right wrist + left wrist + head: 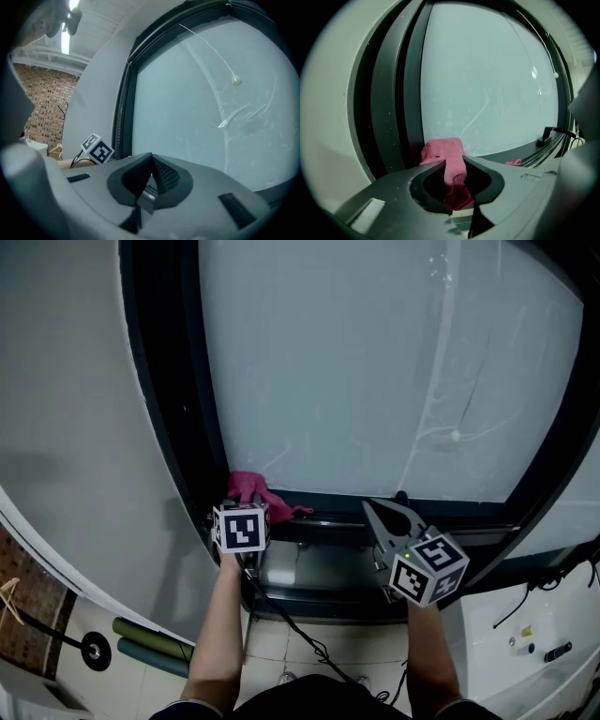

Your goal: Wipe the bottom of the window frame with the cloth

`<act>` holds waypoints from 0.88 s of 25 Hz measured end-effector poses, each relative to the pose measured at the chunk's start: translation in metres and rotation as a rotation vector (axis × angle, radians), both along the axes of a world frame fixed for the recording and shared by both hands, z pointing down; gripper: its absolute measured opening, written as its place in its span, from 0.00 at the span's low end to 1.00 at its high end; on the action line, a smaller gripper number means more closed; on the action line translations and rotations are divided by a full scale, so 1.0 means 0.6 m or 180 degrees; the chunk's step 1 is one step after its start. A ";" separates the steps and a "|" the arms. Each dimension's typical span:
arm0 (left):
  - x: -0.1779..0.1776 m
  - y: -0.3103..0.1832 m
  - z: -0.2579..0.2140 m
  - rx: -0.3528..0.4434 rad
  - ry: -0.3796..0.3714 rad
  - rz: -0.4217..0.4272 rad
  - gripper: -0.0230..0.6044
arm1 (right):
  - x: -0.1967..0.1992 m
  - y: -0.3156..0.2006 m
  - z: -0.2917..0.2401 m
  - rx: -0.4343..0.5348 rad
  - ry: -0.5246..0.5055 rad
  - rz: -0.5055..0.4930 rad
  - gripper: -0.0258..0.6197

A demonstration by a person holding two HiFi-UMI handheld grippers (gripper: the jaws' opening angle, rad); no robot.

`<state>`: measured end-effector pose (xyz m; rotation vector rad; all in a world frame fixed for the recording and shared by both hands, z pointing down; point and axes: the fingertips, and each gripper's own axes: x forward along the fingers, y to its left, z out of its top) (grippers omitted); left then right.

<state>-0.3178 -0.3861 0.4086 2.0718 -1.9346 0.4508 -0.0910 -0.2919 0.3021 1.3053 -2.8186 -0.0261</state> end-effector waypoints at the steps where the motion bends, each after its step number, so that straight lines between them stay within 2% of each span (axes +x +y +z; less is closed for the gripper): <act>1: 0.011 0.005 -0.011 0.0068 0.0057 0.0043 0.16 | 0.002 0.002 -0.001 0.0004 0.0005 0.0002 0.04; 6: 0.092 0.028 -0.079 0.0381 0.0204 0.0314 0.16 | 0.033 0.013 -0.006 0.0029 0.0027 0.0067 0.04; 14: 0.238 0.079 -0.178 0.0816 0.0318 0.0788 0.16 | 0.123 0.022 -0.033 0.0116 -0.0019 0.0214 0.04; 17: 0.287 0.097 -0.188 0.0861 0.0323 0.0948 0.16 | 0.154 0.025 -0.040 0.0134 -0.0038 0.0261 0.04; 22: 0.341 0.120 -0.159 0.0743 0.0378 0.1149 0.17 | 0.192 0.026 -0.040 0.0134 -0.0061 0.0324 0.04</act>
